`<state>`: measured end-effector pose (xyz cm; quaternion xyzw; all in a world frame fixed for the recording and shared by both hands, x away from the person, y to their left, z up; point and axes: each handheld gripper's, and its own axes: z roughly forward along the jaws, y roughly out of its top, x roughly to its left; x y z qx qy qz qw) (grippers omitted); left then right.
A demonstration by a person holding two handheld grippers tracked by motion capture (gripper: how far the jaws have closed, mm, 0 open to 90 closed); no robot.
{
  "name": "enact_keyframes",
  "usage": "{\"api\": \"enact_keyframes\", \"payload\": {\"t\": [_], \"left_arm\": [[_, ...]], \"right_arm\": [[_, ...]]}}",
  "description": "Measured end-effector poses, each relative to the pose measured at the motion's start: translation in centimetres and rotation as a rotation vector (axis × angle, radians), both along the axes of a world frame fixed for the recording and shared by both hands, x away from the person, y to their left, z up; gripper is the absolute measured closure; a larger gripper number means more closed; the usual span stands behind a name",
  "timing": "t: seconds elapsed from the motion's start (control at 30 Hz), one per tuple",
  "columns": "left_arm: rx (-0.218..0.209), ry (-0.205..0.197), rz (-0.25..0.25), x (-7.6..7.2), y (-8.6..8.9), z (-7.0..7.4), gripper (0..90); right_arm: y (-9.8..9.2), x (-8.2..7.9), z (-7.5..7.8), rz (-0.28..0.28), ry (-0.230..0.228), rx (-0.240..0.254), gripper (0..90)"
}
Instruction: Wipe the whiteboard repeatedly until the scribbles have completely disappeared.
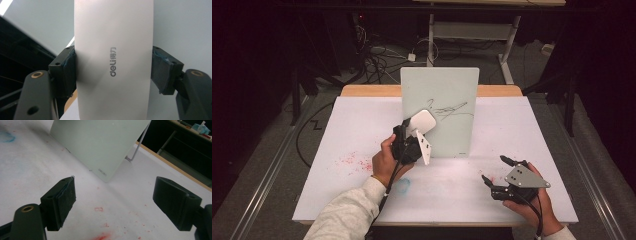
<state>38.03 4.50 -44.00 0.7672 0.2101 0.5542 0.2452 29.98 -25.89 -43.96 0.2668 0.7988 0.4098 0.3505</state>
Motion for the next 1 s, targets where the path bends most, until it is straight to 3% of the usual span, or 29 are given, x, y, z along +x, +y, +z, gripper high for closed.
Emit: {"api": "enact_keyframes", "payload": {"t": [0.2, 0.3, 0.4, 0.87, 1.0], "left_arm": [[0.044, 0.012, -0.038, -0.5, -2.2, -1.2, 29.1], [0.072, 0.008, -0.047, -0.5, -2.8, -1.3, 29.1], [0.071, 0.009, -0.053, -0.4, -2.9, -1.0, 29.1], [-0.054, -0.009, -0.012, 1.1, -1.3, 2.5, 29.1], [-0.062, -0.010, -0.002, 1.4, -1.0, 3.4, 29.1]], "right_arm": [[0.0, 0.0, -0.1, 0.002, 0.003, -0.001, 18.8], [0.0, 0.0, 0.0, 0.001, 0.002, -0.001, 18.8], [0.0, 0.0, 0.0, -0.003, -0.002, -0.001, 18.8], [0.0, 0.0, -0.1, -0.006, 0.002, 0.002, 18.8], [0.0, 0.0, -0.1, -0.006, 0.002, 0.002, 18.8]]}}
